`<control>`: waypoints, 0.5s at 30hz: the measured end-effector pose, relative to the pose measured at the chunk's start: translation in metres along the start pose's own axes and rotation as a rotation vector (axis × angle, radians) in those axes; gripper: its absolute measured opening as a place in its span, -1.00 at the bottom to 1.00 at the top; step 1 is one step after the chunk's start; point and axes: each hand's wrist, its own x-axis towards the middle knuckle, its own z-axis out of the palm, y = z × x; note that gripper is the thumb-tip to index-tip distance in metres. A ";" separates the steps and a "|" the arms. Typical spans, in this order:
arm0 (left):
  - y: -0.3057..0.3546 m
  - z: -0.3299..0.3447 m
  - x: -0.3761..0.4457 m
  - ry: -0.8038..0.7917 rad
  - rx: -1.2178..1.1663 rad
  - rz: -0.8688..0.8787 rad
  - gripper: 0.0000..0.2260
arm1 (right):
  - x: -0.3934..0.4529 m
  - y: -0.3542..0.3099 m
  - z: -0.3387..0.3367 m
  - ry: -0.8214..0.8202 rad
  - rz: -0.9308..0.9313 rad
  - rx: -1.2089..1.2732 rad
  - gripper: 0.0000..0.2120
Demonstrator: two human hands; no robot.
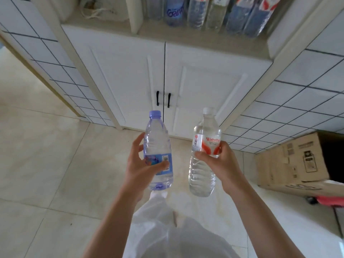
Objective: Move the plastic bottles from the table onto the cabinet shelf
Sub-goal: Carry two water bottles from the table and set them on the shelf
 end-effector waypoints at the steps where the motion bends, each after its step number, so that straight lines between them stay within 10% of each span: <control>1: 0.005 0.004 0.013 -0.011 -0.004 0.001 -0.15 | 0.010 -0.006 0.001 0.003 0.002 -0.001 -0.58; 15: 0.108 0.053 0.202 -0.196 0.124 0.137 -0.12 | 0.161 -0.113 0.020 0.101 -0.038 0.067 -0.59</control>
